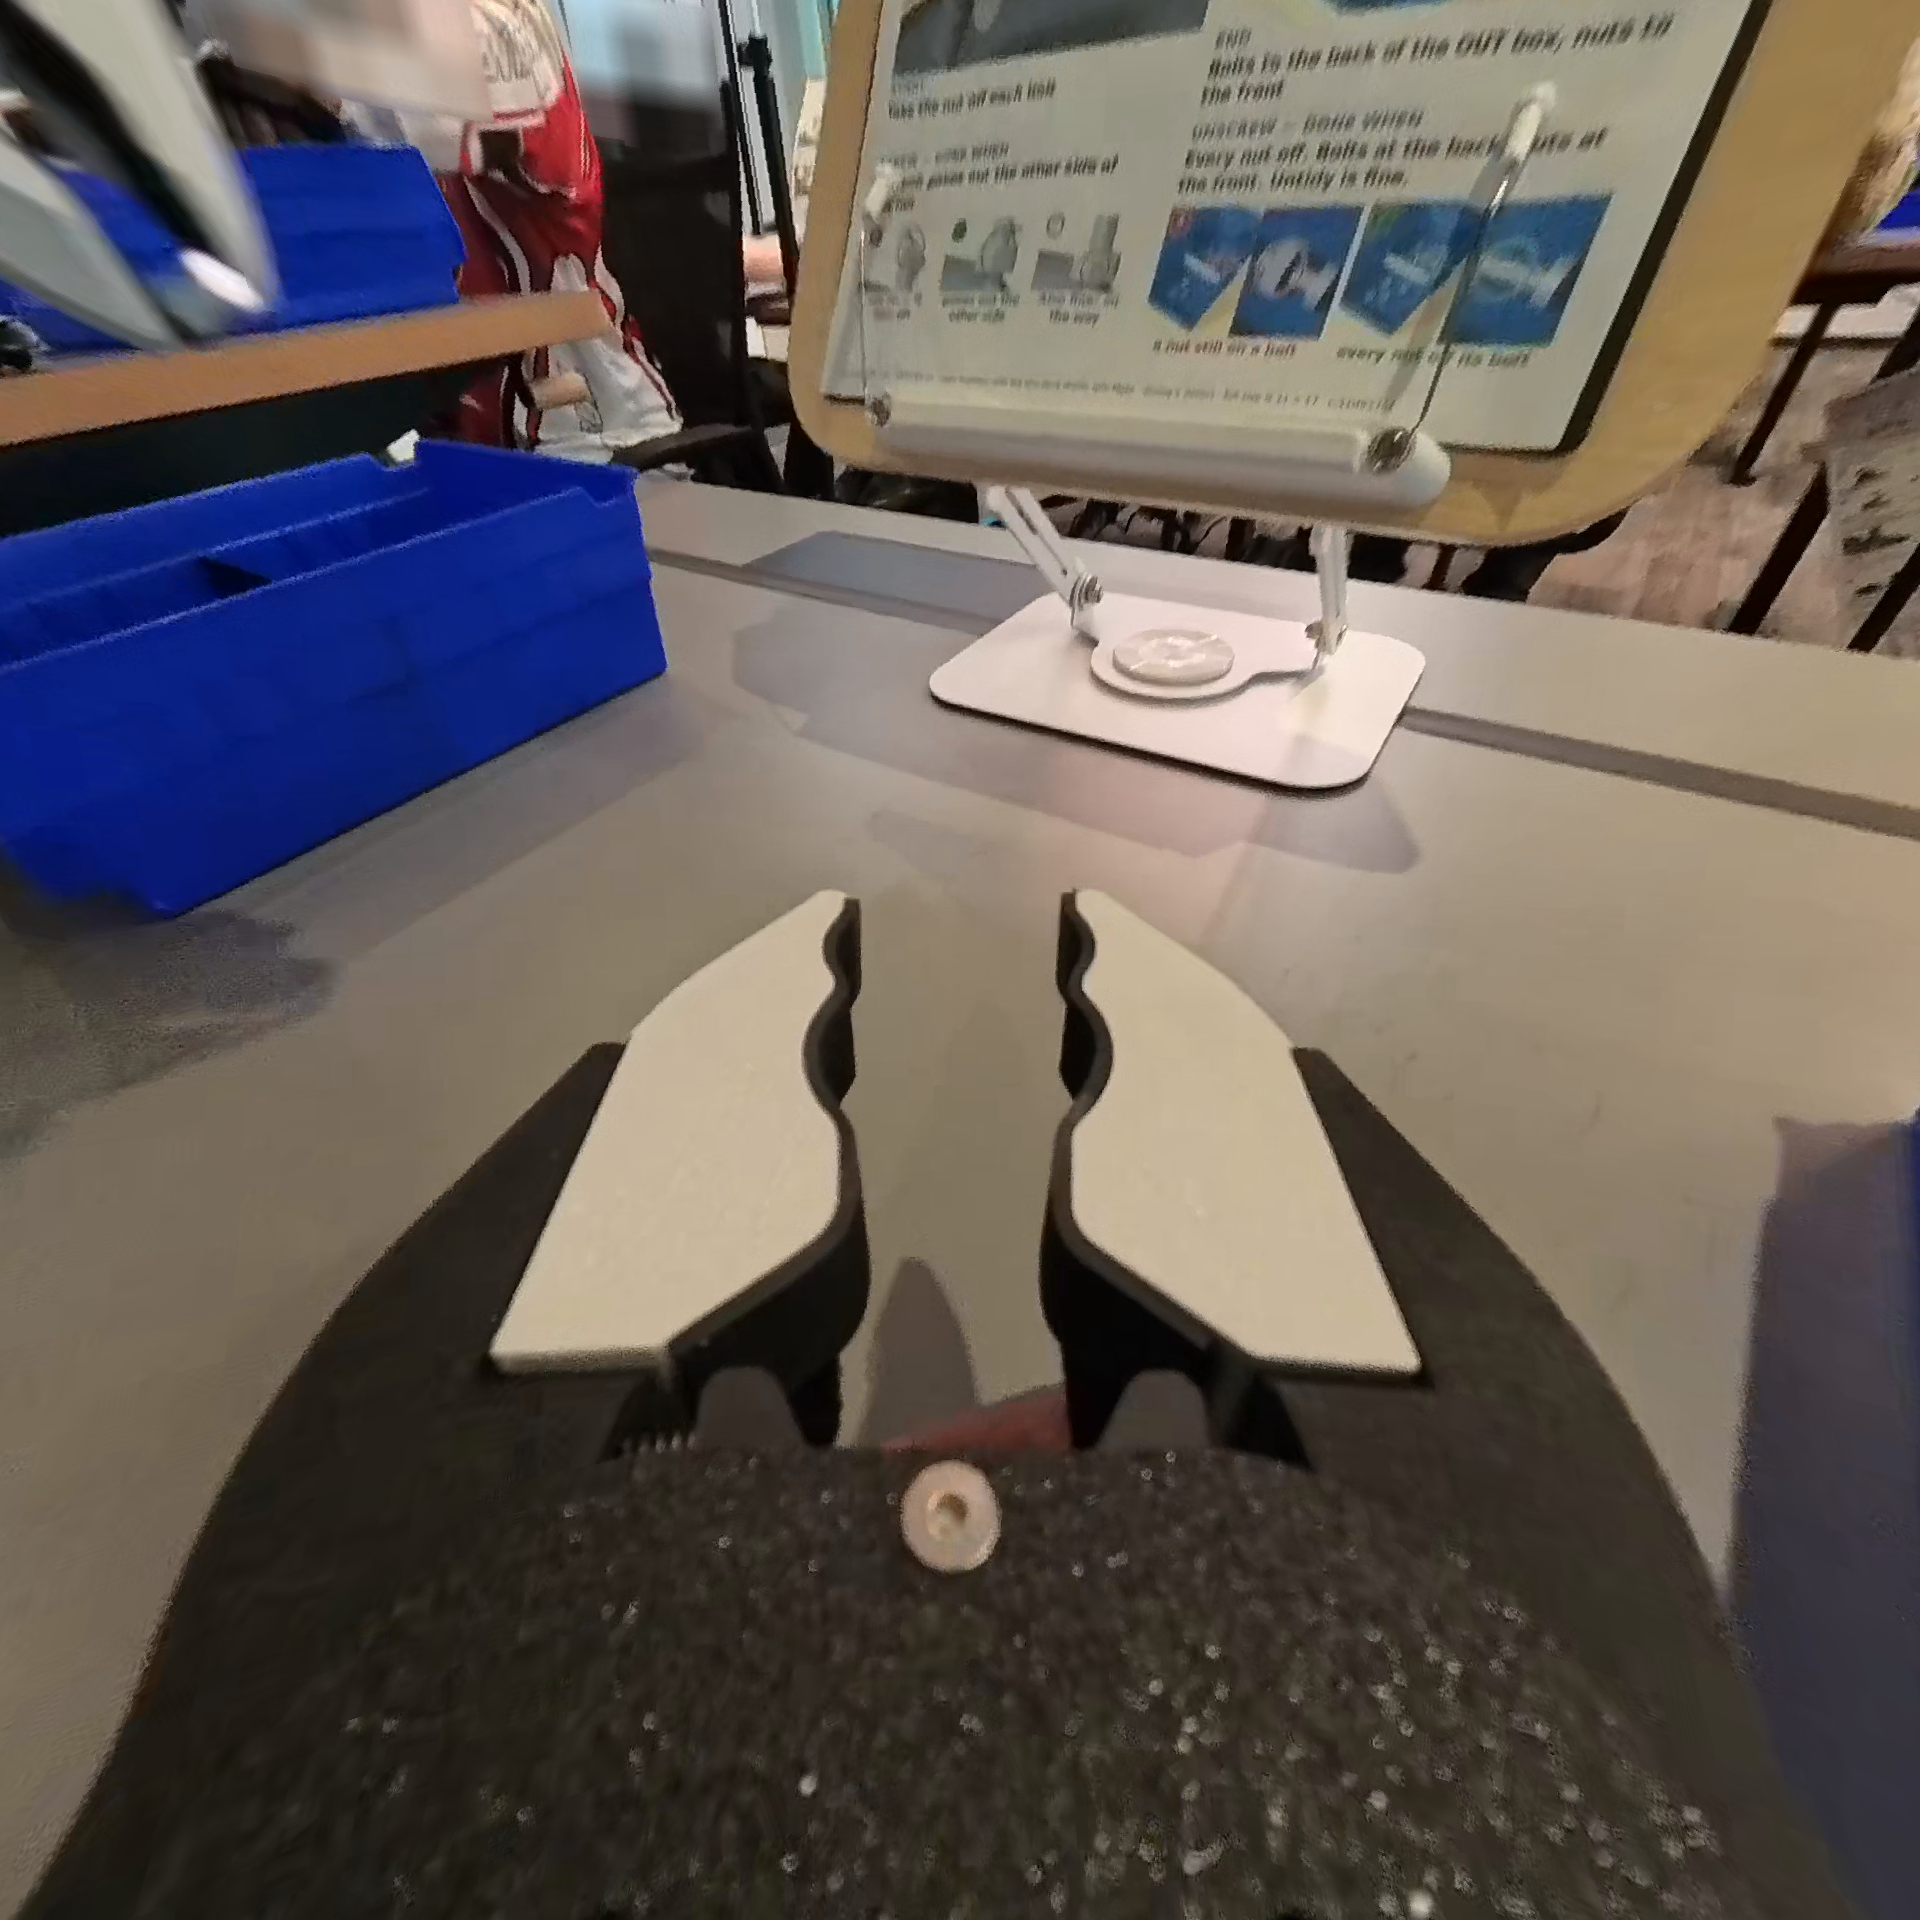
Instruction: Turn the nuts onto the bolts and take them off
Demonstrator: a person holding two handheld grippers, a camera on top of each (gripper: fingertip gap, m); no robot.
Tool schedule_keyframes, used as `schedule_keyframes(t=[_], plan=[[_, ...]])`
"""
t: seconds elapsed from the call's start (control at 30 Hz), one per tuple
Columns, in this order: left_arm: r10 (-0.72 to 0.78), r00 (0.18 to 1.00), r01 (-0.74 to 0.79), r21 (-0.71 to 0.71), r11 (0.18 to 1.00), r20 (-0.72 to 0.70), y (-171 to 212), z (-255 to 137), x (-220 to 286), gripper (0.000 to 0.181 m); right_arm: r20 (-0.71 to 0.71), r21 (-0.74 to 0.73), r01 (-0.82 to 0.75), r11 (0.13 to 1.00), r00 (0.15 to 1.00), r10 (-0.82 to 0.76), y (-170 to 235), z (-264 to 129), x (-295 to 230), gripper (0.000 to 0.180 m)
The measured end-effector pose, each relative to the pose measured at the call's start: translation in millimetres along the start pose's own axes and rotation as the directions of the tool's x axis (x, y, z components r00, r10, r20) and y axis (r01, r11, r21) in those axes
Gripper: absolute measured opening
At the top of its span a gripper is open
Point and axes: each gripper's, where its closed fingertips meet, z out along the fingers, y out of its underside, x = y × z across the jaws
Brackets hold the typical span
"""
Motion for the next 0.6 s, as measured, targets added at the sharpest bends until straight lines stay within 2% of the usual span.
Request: schedule_keyframes(t=[0.1,0.2,0.27,0.4,0.6], plan=[[0.041,0.999,-0.045,-0.122,0.991,-0.031,-23,69,-23,0.017,-0.004,0.02,0.016,1.0,1.0,-0.016,-4,-2,0,0.035],[0.028,0.996,-0.049,-0.245,0.968,-0.088,-23,137,-39,0.017,0.002,0.008,0.022,1.0,1.0,-0.022,-1,-2,-2,0.035],[0.018,0.994,-0.051,-0.3,0.953,-0.111,-20,169,-44,0.017,0.001,0.01,0.024,1.0,1.0,-0.024,-2,-3,-1,0.035],[-0.014,0.99,-0.03,-0.3,0.953,-0.143,-23,198,-45,0.017,0.006,0.001,-0.002,1.0,1.0,0.002,1,-2,1,0.034],[-0.024,0.984,-0.033,-0.308,0.951,-0.177,-22,209,-40,0.017,0.036,-0.007,-0.058,0.998,0.998,0.058,2,-1,1,0.033]])
